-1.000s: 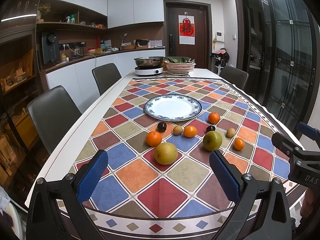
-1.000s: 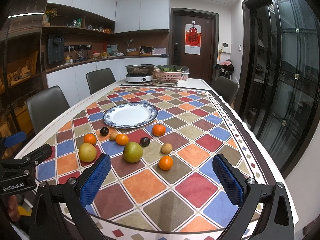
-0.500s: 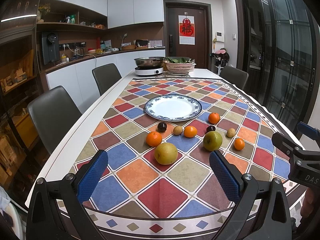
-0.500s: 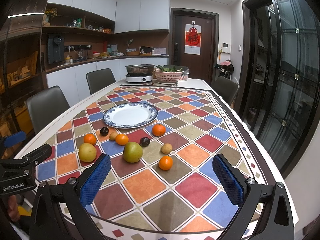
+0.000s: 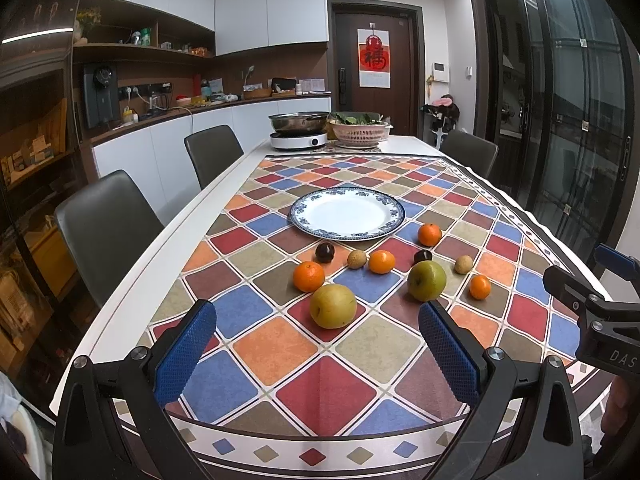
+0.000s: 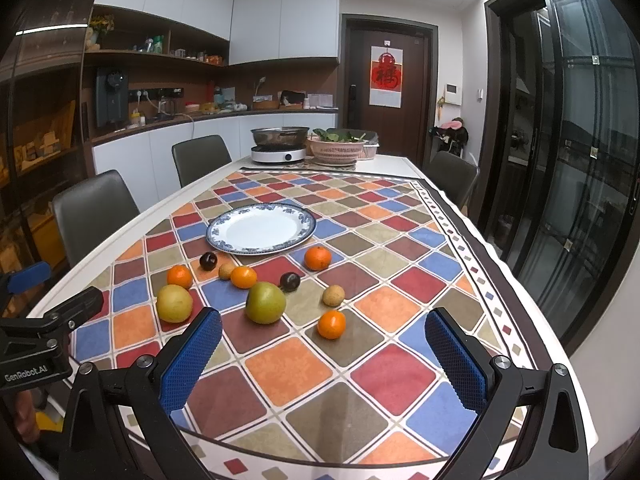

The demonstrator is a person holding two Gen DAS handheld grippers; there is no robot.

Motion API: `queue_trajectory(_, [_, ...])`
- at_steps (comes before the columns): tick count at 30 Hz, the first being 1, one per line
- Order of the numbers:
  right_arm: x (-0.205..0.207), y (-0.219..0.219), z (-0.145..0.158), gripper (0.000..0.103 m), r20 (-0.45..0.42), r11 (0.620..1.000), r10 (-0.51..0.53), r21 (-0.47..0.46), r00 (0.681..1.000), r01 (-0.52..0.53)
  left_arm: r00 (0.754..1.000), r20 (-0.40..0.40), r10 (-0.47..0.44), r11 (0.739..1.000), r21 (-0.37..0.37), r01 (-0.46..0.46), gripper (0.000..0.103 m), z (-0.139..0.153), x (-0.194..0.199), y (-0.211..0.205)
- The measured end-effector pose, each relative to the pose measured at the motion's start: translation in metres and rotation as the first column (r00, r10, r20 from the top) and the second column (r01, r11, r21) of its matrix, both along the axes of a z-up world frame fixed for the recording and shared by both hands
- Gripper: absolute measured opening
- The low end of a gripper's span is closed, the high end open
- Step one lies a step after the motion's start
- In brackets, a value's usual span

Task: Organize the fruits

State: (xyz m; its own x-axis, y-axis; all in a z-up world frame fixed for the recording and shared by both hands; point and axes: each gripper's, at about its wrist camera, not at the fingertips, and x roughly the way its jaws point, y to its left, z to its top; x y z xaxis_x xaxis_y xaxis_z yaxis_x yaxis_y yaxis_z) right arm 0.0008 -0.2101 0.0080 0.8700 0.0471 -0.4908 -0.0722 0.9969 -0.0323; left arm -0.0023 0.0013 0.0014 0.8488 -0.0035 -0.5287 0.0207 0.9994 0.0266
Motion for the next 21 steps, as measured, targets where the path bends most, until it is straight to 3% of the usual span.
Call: queue_trajectory(21, [0.043,0.004,-0.031,0.102,-0.158,1.000,0.021,-0.006,0.987,-0.022,0.994,-0.110,0.017,1.000,0.028,-0.014,0.103,-0.029,0.042,0.004])
